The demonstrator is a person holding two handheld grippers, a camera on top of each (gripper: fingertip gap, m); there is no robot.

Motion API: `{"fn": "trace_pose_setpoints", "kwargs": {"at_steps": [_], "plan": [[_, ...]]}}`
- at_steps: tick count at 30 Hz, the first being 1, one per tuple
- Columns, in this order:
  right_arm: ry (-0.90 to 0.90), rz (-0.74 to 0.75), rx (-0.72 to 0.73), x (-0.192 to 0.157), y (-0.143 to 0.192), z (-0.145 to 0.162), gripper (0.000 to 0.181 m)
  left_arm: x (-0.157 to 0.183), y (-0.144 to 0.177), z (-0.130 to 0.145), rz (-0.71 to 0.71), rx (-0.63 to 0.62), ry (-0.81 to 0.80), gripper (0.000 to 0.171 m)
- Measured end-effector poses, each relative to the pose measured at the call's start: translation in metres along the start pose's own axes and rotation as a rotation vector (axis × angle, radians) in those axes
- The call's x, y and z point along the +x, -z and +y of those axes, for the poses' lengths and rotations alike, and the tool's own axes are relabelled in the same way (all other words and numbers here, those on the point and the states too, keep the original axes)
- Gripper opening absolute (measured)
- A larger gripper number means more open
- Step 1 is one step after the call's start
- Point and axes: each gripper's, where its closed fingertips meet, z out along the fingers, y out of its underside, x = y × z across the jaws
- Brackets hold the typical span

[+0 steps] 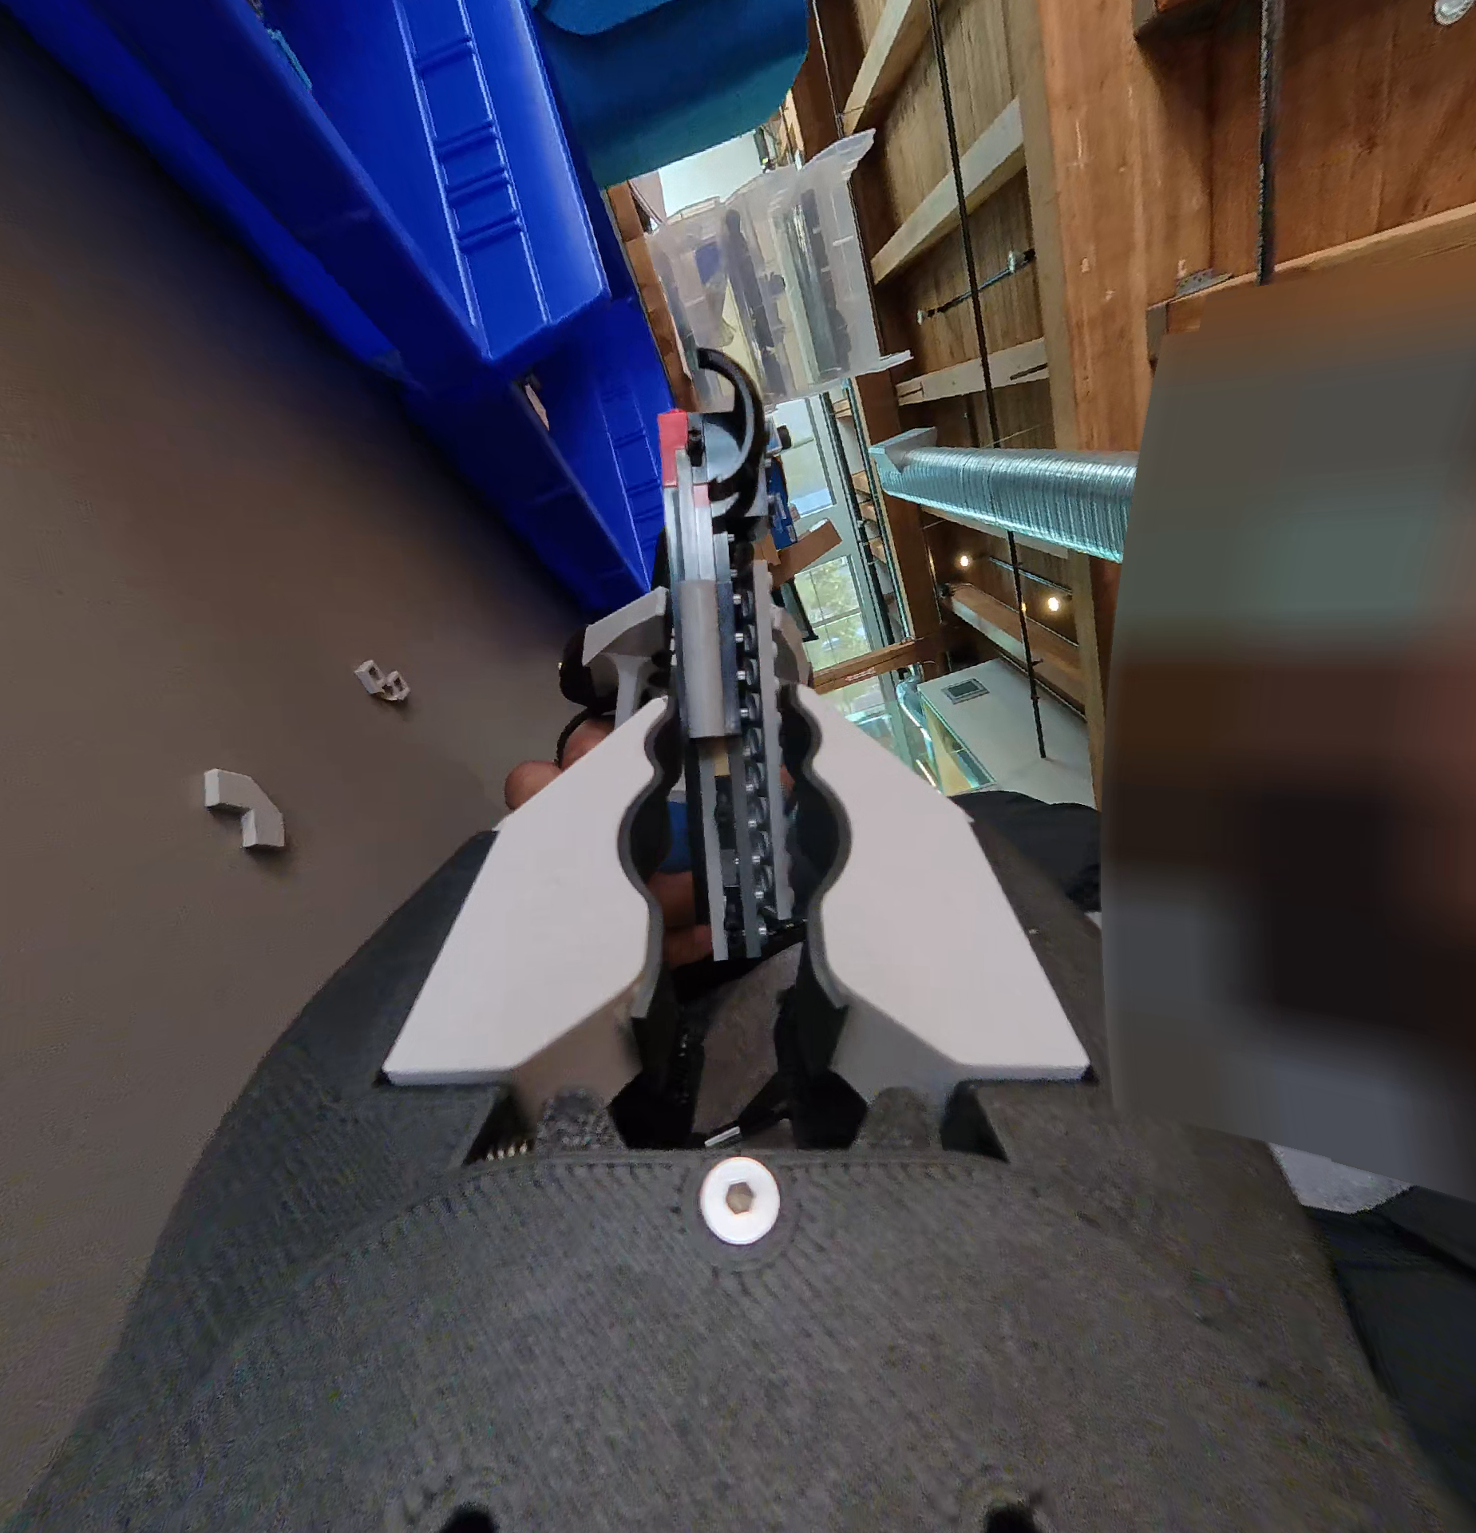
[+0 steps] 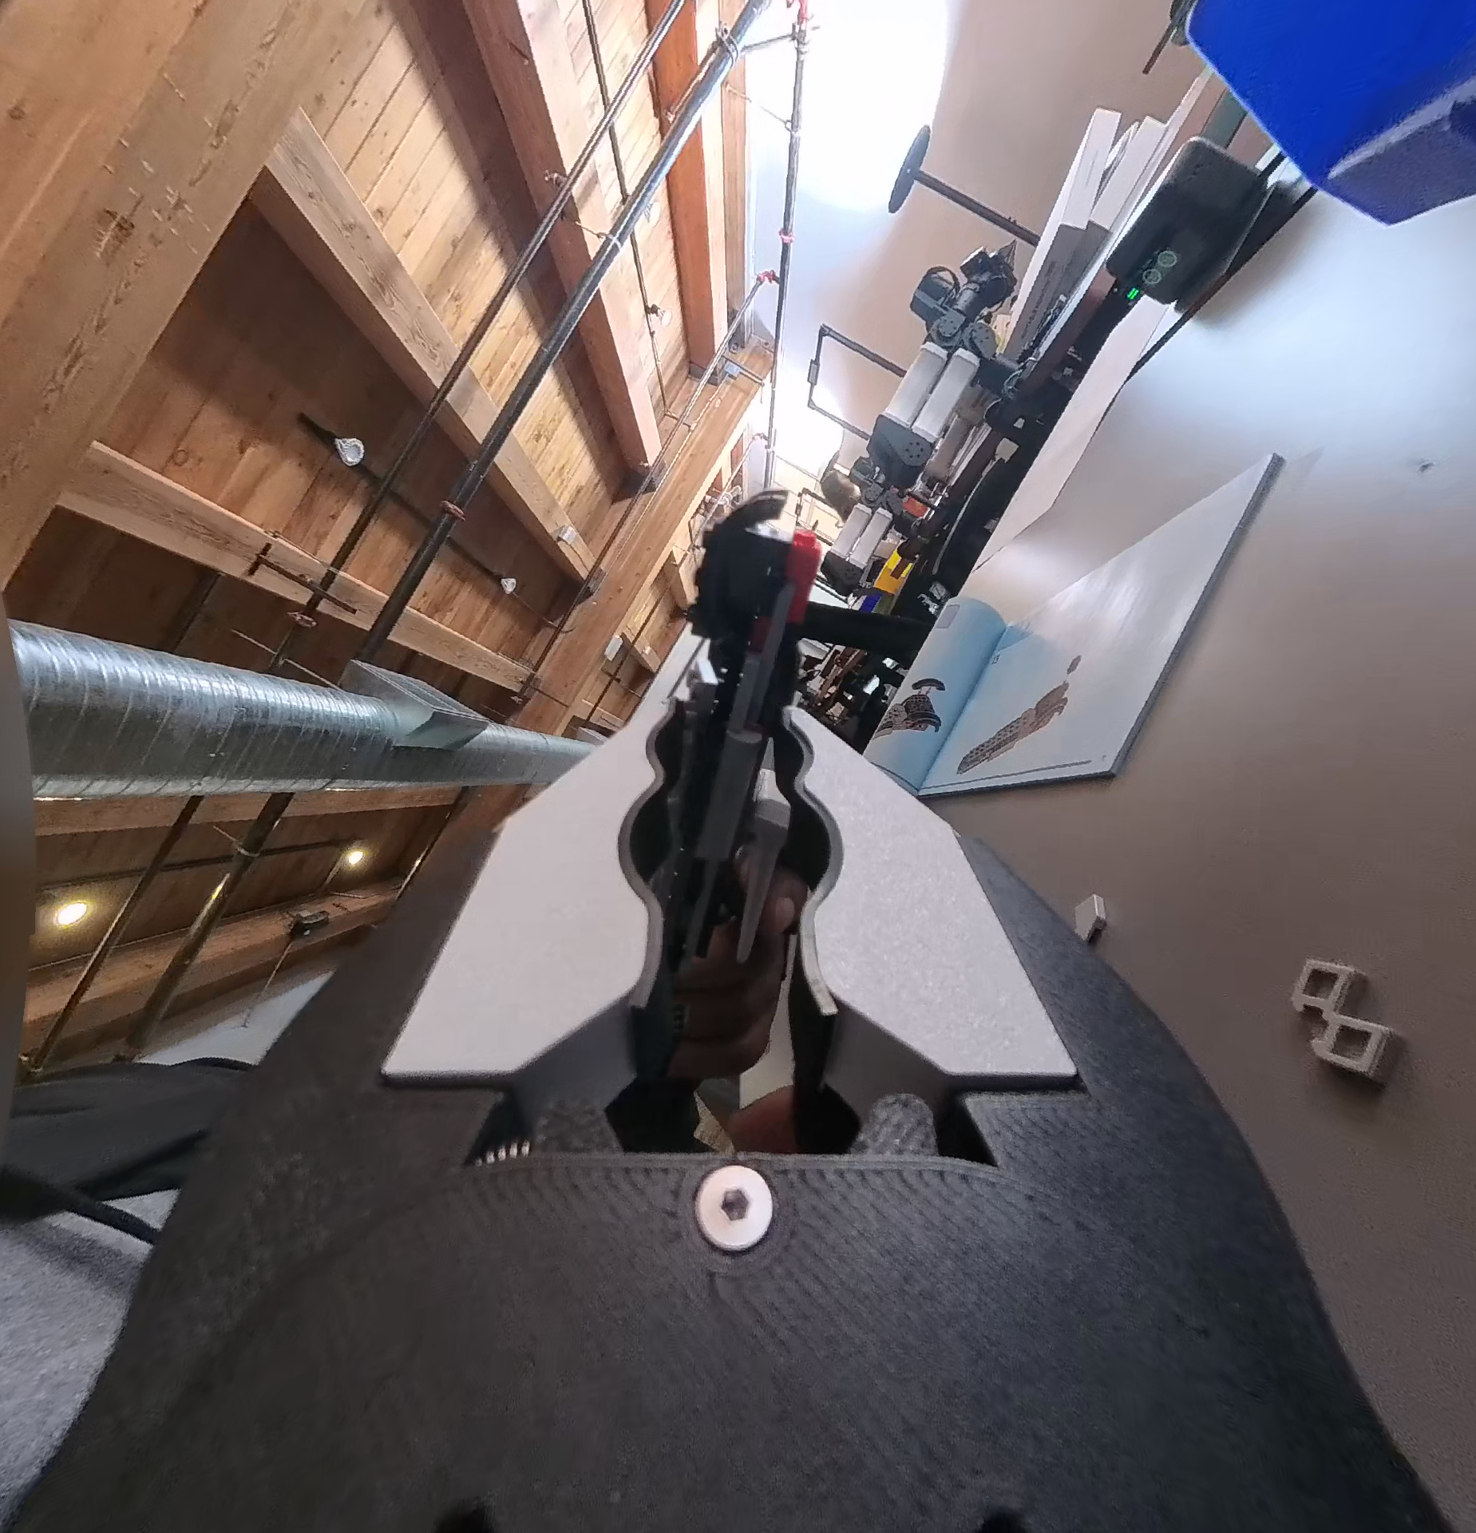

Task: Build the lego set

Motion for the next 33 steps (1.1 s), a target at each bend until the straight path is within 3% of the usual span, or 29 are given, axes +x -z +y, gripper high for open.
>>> {"fn": "trace_pose_setpoints", "kwargs": {"at_steps": [17, 27, 33], "plan": [[0.038, -0.003, 0.002, -0.005, 0.001, 0.000, 0.024, 0.005, -0.004, 0.006, 0.022, -0.038, -0.097, 0.021], [0.051, 0.016, 0.003, -0.002, 0.001, 0.001, 0.024, 0.007, -0.005, 0.010, 0.067, -0.057, -0.078, 0.033], [0.062, 0.022, -0.006, -0.003, 0.000, 0.004, 0.024, 0.003, -0.007, 0.015, 0.051, -0.077, -0.082, 0.025]]}}
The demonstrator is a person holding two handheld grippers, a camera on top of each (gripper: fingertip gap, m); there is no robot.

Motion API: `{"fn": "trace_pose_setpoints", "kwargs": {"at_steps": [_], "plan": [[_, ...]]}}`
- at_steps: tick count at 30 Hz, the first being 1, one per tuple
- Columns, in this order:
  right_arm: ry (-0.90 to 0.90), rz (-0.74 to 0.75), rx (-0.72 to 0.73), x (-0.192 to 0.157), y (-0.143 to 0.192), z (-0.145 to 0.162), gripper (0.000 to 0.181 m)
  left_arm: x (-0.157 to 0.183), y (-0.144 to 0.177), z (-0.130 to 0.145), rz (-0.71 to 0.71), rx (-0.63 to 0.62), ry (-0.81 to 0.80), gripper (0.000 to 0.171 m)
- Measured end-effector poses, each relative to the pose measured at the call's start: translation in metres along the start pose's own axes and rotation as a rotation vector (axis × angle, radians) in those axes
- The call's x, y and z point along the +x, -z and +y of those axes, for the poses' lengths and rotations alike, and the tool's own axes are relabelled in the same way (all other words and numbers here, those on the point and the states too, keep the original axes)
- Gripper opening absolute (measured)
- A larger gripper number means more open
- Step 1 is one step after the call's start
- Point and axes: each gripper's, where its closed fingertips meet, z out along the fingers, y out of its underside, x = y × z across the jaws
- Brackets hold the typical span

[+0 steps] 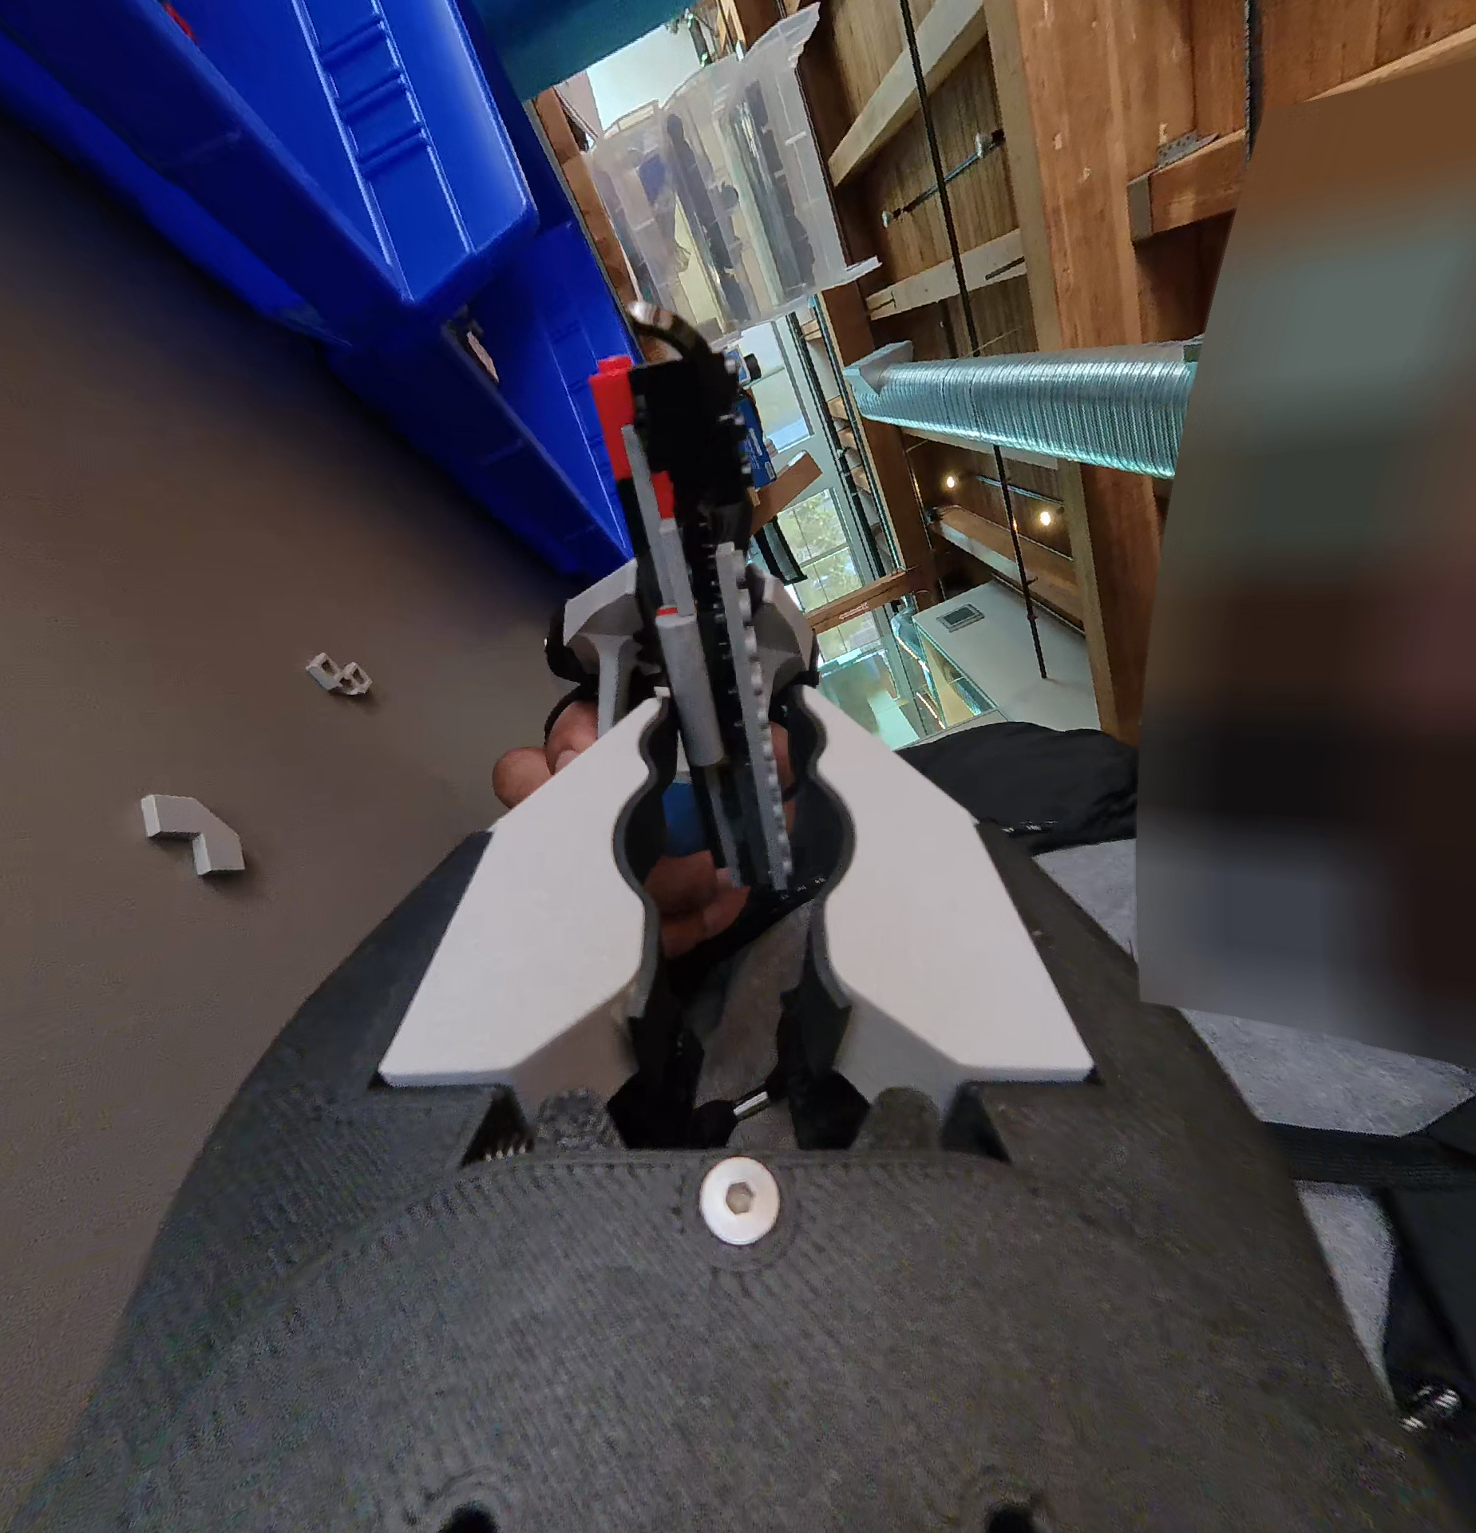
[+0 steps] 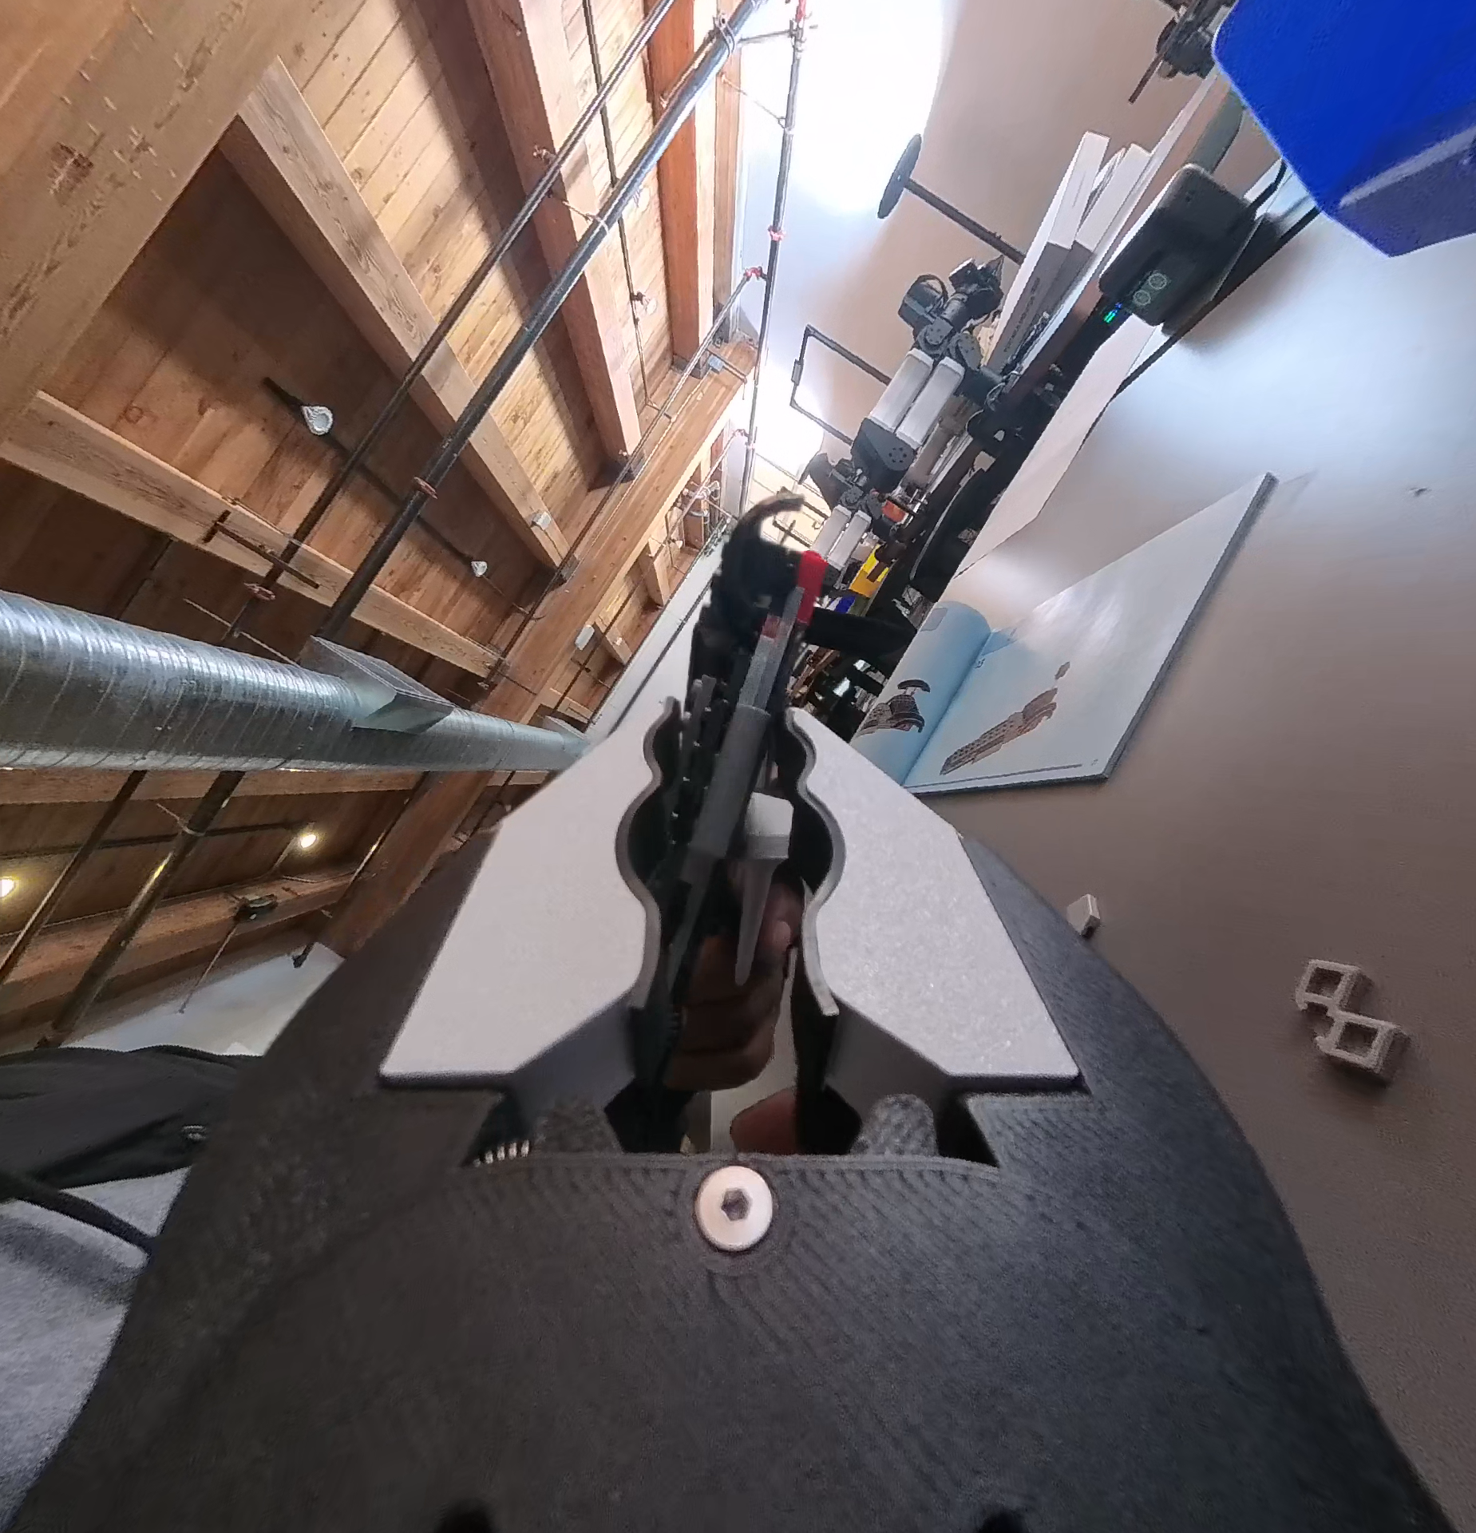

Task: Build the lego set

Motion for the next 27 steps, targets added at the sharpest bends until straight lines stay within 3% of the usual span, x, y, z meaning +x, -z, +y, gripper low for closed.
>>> {"fn": "trace_pose_setpoints", "kwargs": {"at_steps": [27], "plan": [[-0.099, -0.032, 0.042, 0.0014, 0.0010, -0.0011, 0.023, -0.0055, 0.0046, -0.0028, -0.044, 0.019, -0.004, 0.019]]}}
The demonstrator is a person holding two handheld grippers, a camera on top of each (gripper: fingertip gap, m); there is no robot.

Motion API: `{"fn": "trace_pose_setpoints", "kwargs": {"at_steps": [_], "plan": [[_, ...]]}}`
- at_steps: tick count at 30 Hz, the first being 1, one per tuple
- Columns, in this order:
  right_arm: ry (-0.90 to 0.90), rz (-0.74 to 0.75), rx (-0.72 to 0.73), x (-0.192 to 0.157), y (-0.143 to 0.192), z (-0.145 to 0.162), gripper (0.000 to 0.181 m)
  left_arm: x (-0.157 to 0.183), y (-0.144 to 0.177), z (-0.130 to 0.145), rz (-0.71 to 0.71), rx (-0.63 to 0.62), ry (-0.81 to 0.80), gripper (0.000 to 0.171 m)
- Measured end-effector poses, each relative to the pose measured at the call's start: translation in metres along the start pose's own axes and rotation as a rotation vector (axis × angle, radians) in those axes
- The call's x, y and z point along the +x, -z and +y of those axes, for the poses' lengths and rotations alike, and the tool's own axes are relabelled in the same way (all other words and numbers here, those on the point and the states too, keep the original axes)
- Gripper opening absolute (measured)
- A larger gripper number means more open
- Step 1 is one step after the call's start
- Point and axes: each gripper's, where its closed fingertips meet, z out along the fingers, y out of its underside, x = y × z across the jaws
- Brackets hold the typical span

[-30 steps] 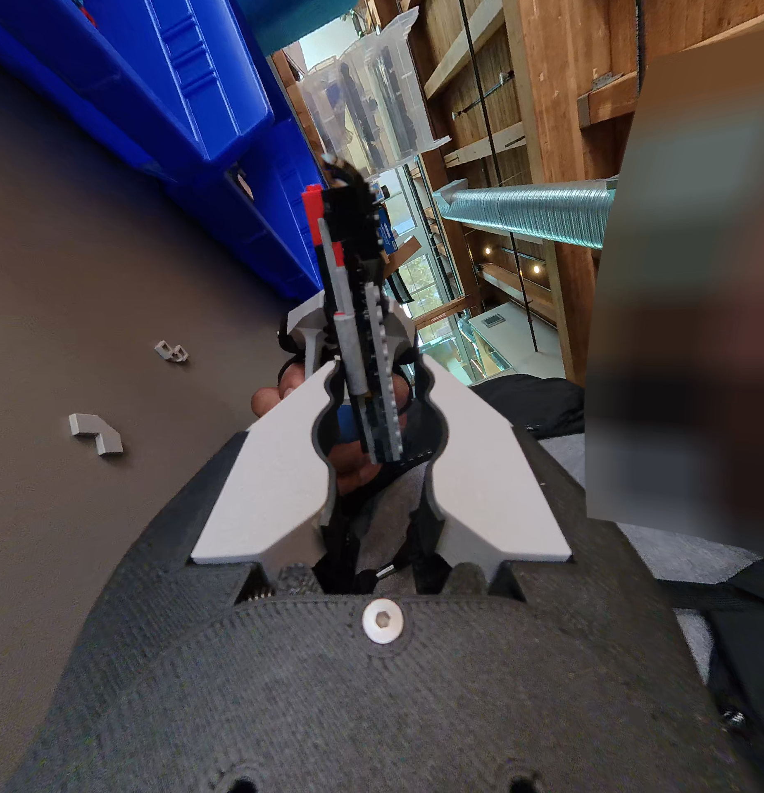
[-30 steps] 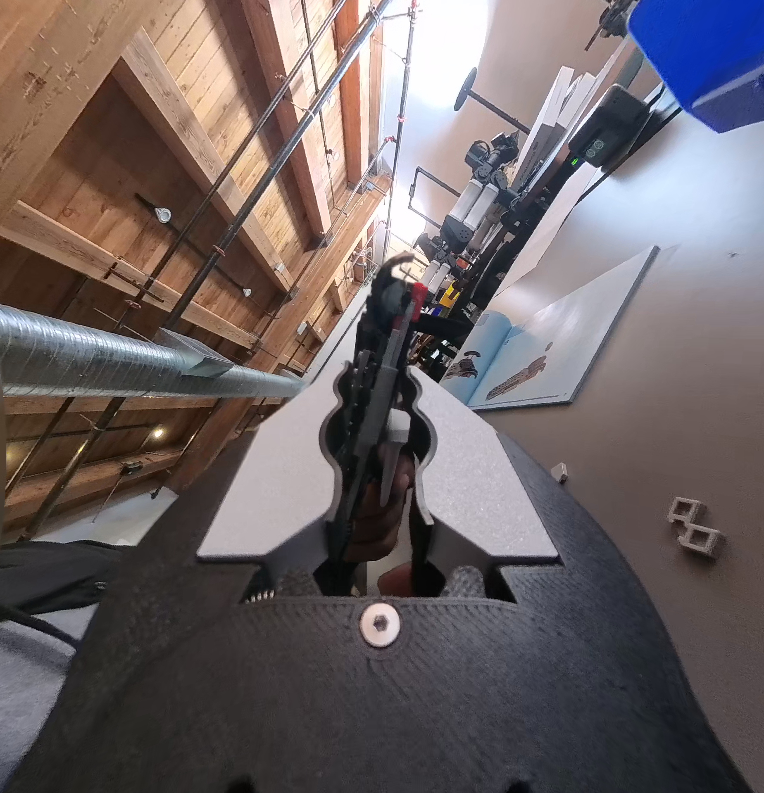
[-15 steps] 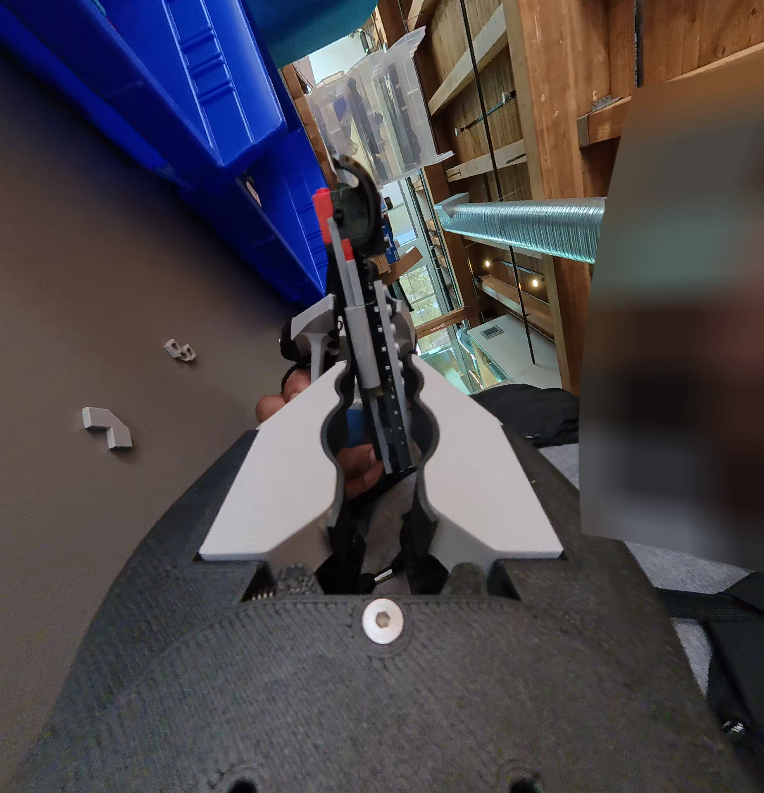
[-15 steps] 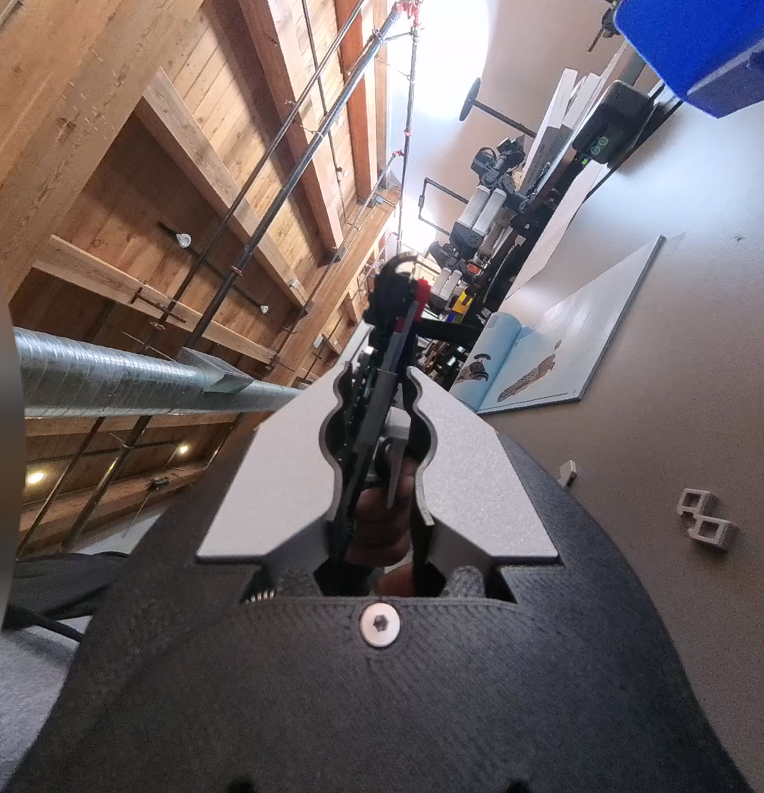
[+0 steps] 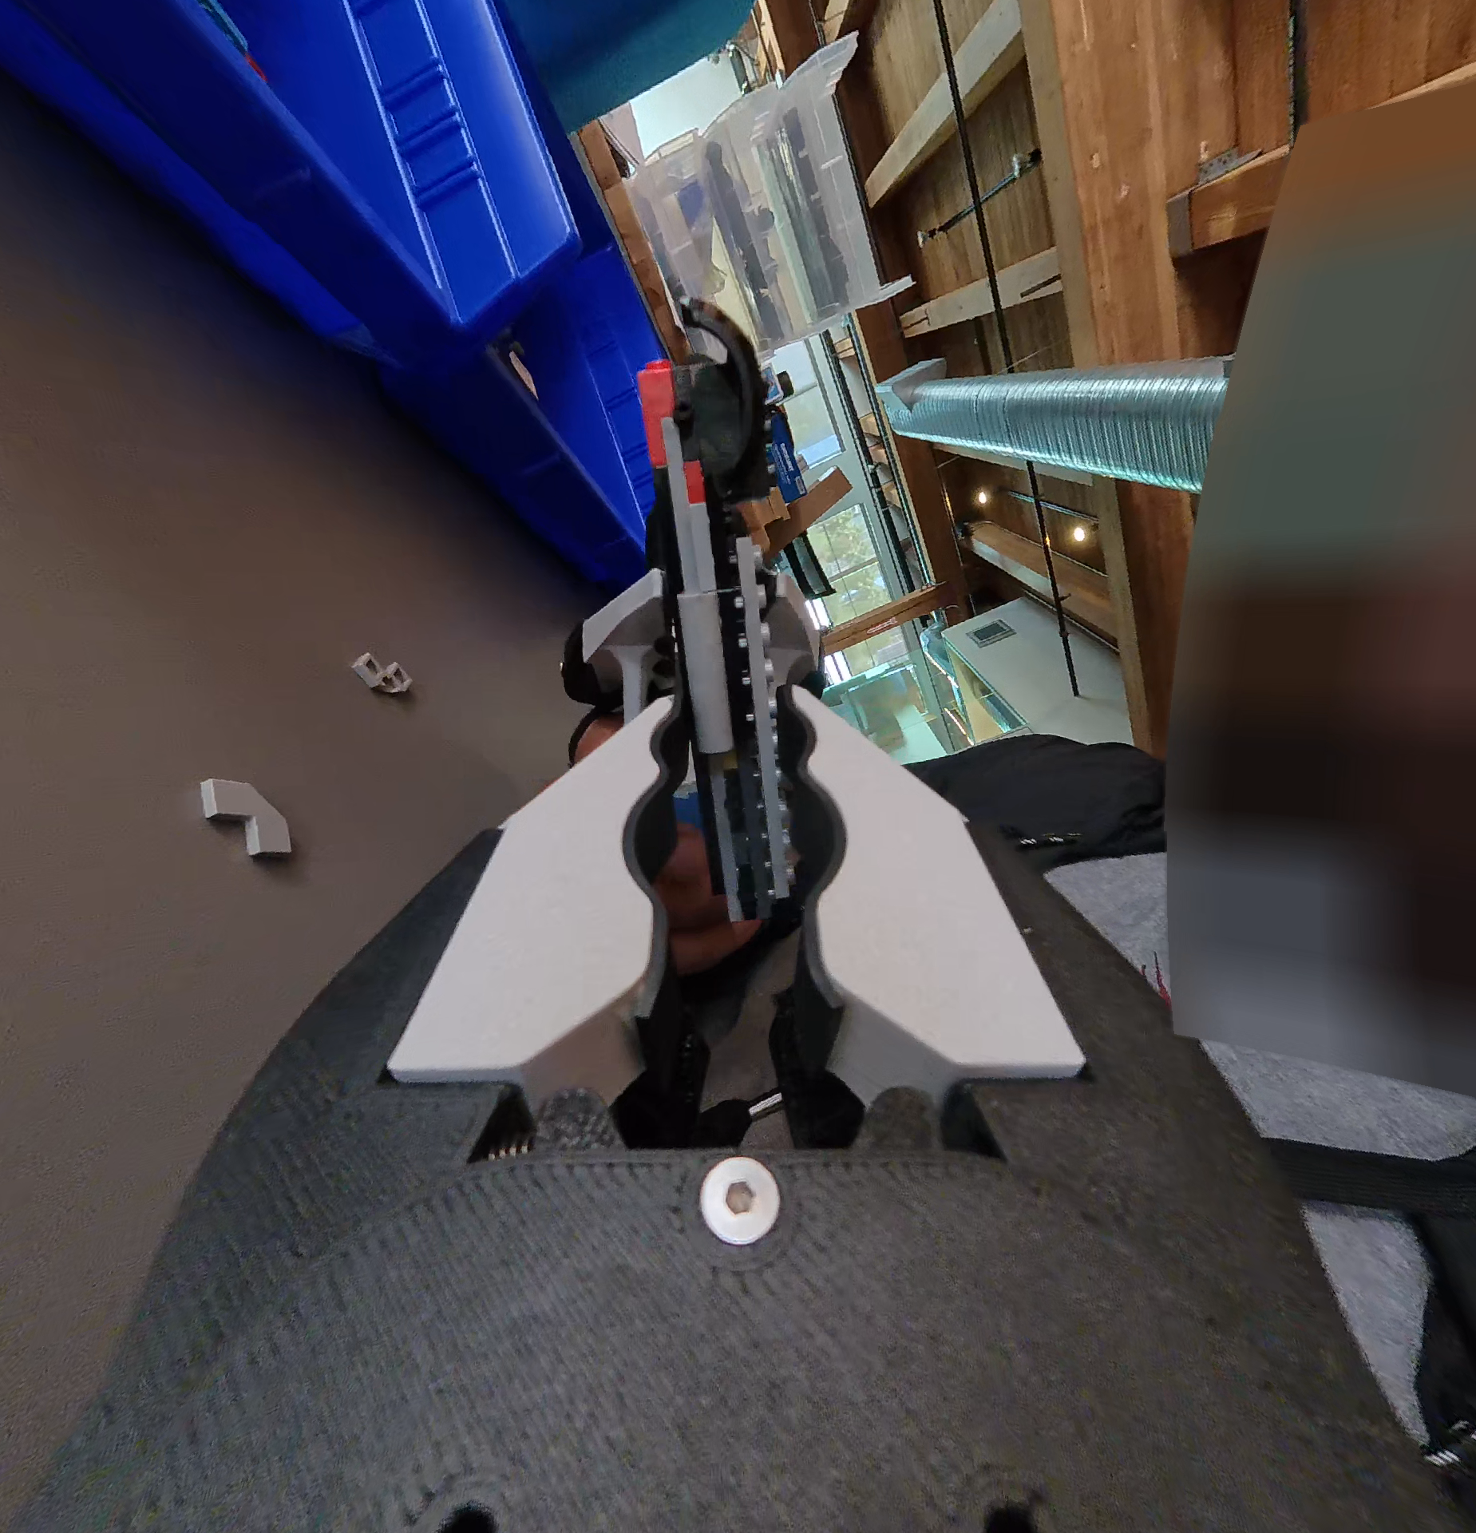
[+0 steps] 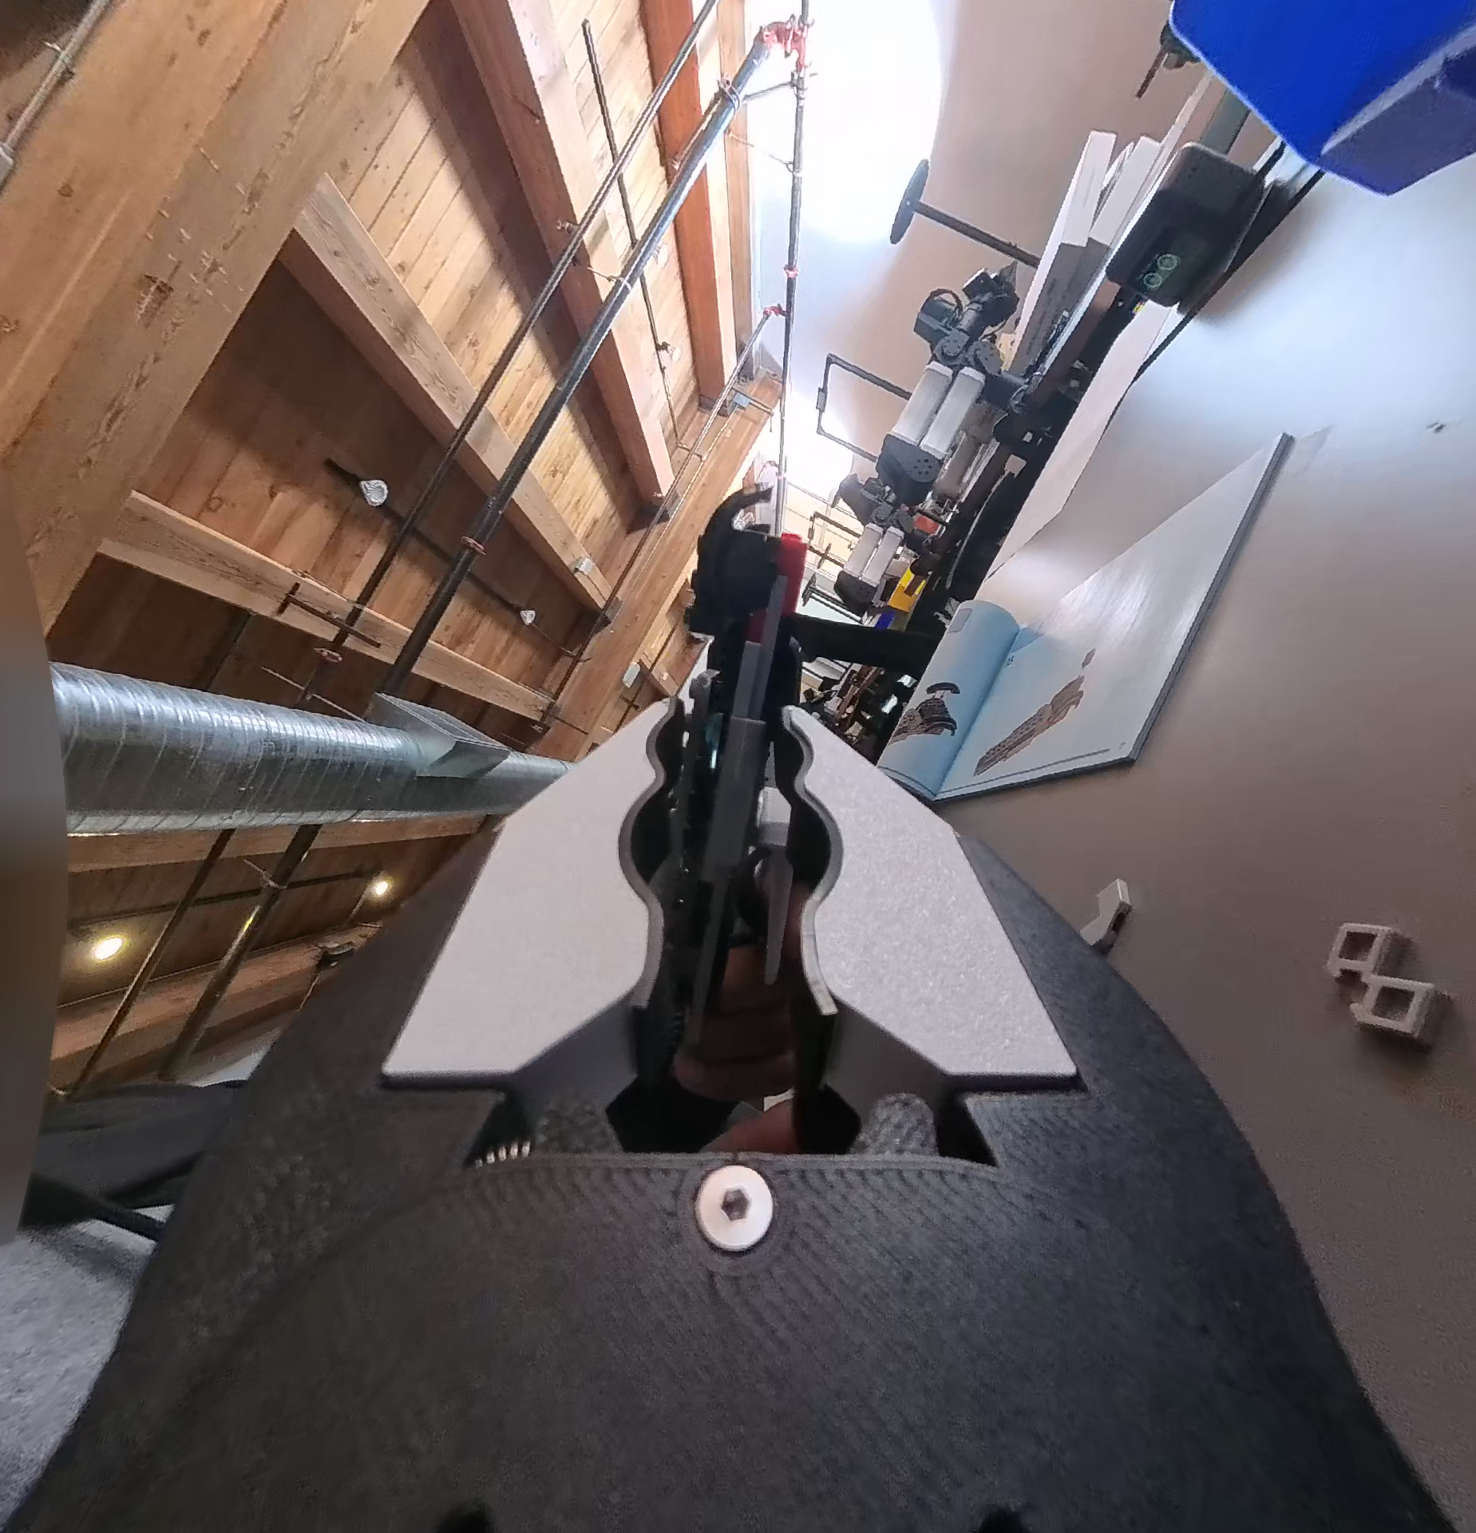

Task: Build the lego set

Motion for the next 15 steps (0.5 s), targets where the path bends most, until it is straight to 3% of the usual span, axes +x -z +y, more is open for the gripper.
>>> {"fn": "trace_pose_setpoints", "kwargs": {"at_steps": [15], "plan": [[0.001, 0.001, 0.001, 0.0008, 0.0008, -0.0009, 0.022, 0.0018, 0.0030, -0.0058, 0.020, 0.021, 0.011, 0.025]]}}
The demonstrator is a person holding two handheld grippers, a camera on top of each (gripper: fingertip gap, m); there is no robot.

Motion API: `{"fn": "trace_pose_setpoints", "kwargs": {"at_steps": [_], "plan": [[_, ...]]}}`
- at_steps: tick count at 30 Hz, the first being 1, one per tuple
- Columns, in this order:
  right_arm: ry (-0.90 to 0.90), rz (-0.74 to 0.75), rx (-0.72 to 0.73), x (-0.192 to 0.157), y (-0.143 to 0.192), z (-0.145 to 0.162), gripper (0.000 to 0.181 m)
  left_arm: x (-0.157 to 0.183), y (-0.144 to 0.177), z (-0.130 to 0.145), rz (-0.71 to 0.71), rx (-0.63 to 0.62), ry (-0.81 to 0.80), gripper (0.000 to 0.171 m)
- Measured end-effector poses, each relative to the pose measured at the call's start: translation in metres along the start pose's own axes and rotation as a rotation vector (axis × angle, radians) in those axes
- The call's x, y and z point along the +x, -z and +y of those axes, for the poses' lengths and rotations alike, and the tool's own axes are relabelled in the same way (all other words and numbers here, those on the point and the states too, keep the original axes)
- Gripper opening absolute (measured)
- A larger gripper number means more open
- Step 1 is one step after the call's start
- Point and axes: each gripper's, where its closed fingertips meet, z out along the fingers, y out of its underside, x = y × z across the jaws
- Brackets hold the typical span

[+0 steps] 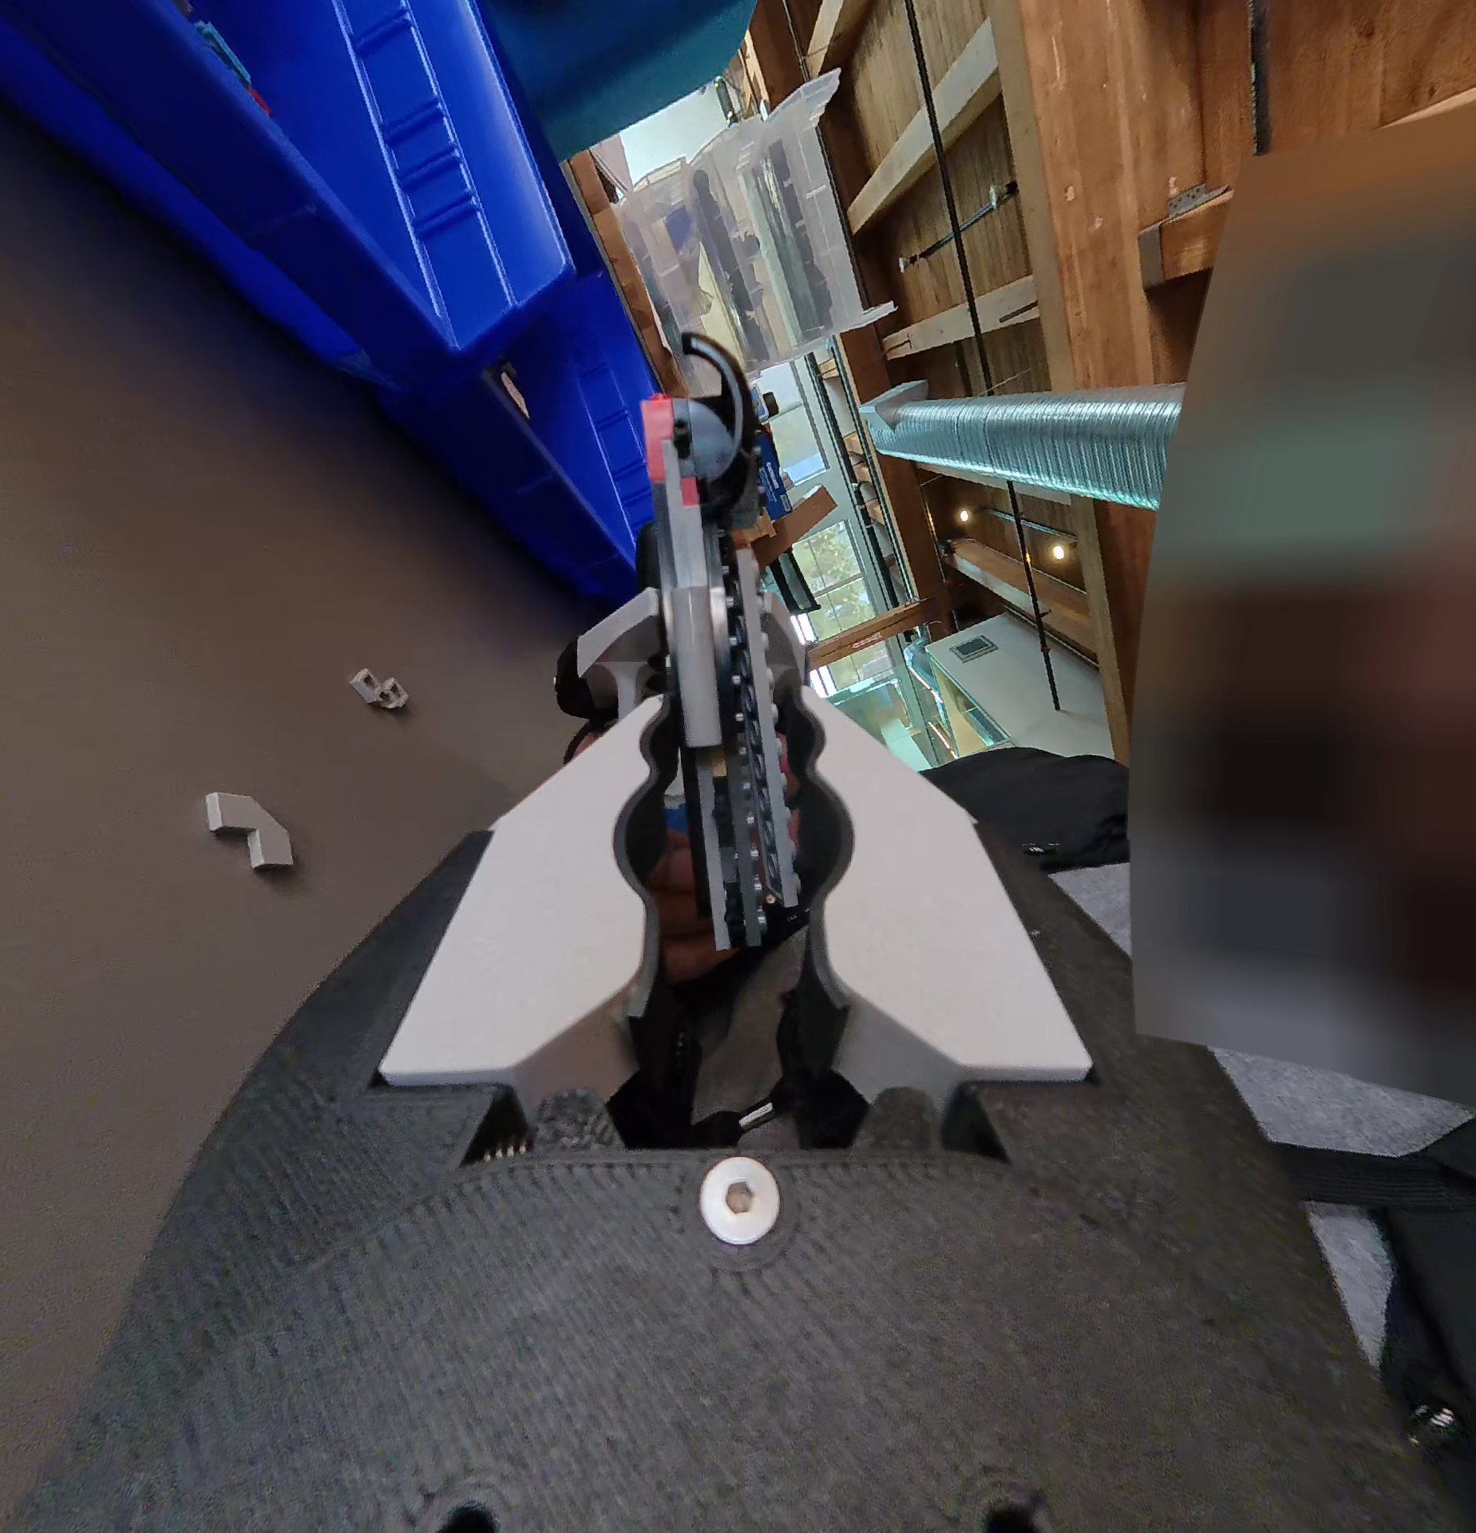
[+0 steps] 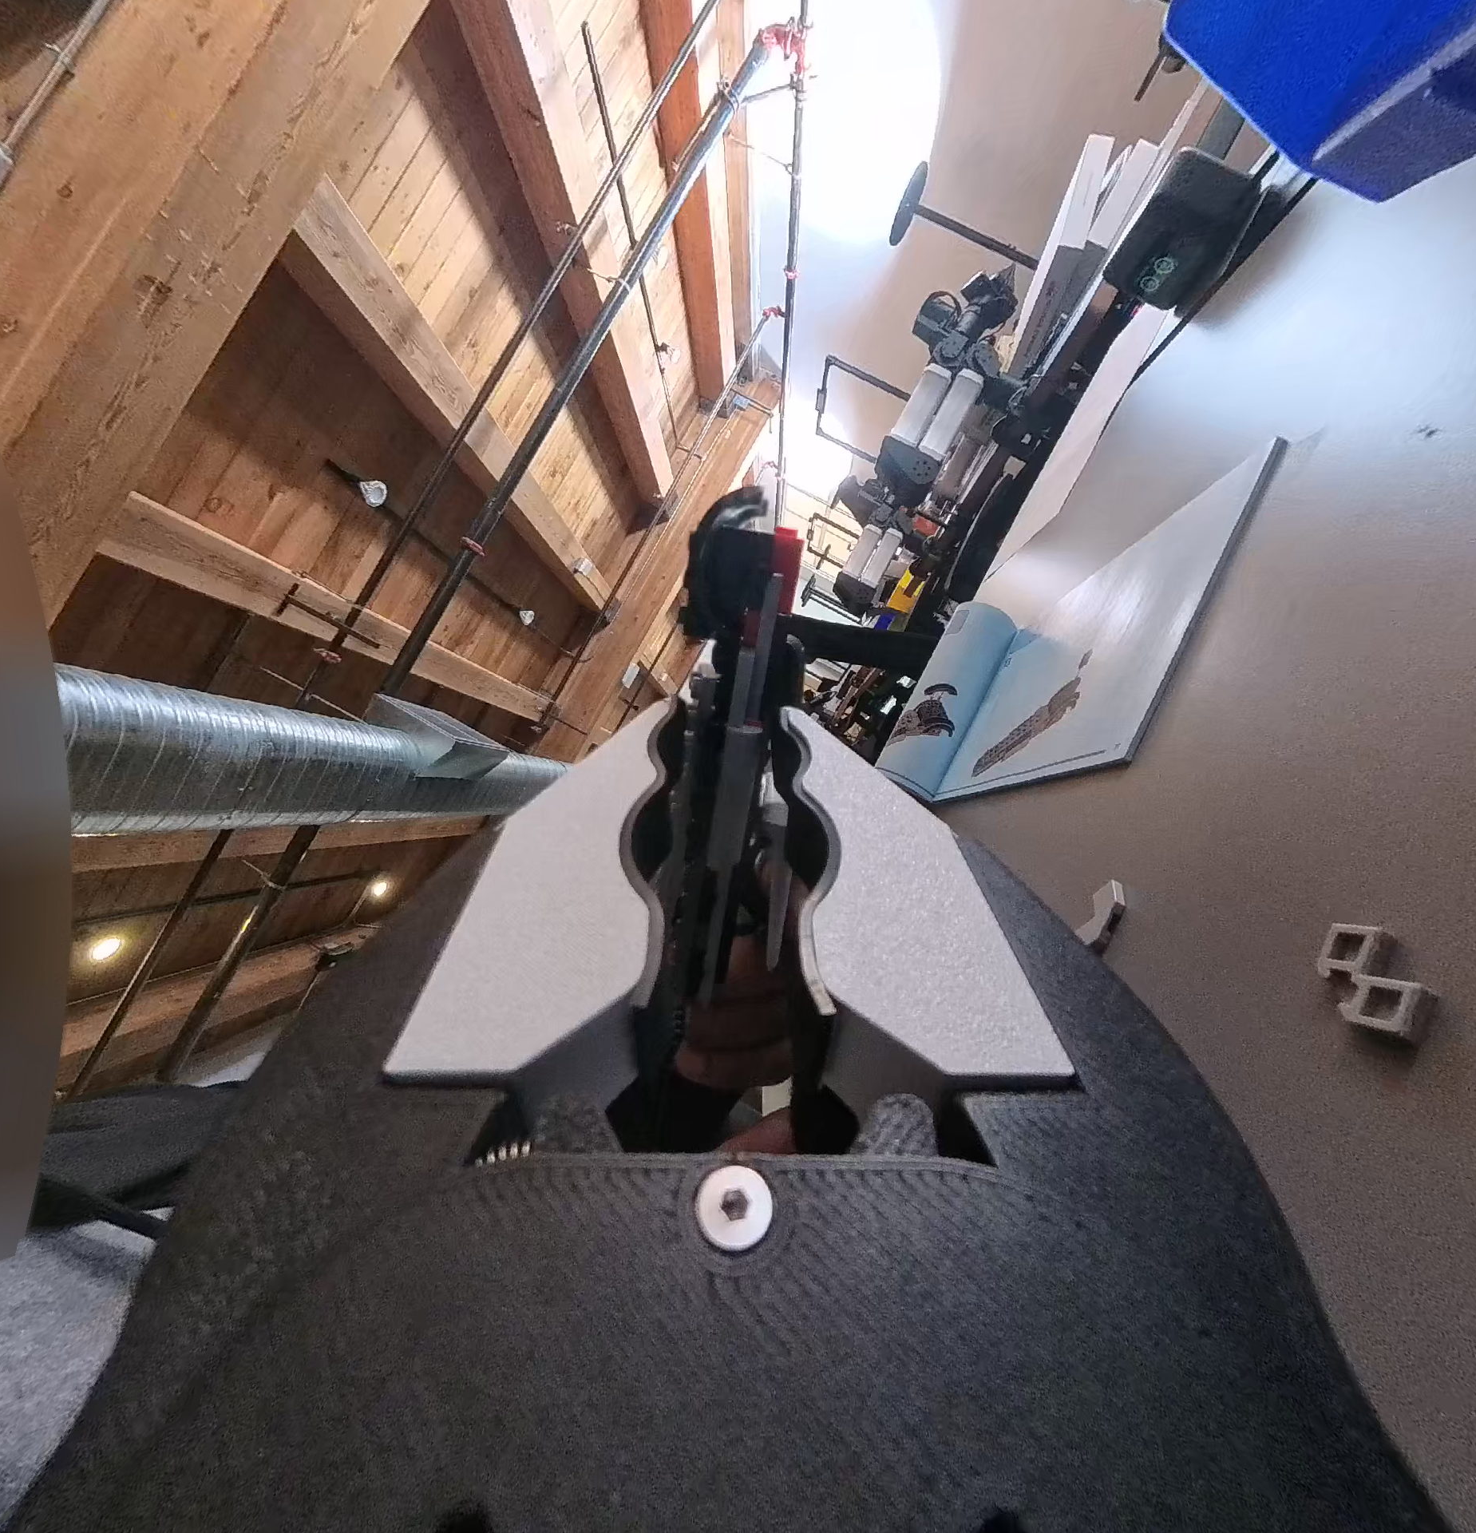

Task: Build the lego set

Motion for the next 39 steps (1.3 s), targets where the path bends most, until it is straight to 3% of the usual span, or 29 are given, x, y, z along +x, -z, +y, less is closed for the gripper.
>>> {"fn": "trace_pose_setpoints", "kwargs": {"at_steps": [29, 39], "plan": [[0.101, -0.021, -0.015, -0.012, -0.001, 0.002, 0.022, 0.007, 0.002, -0.001, 0.054, 0.018, -0.089, 0.020], [0.124, 0.003, -0.022, -0.009, 0.000, 0.002, 0.022, 0.004, 0.001, -0.001, 0.074, 0.032, -0.053, 0.021]]}}
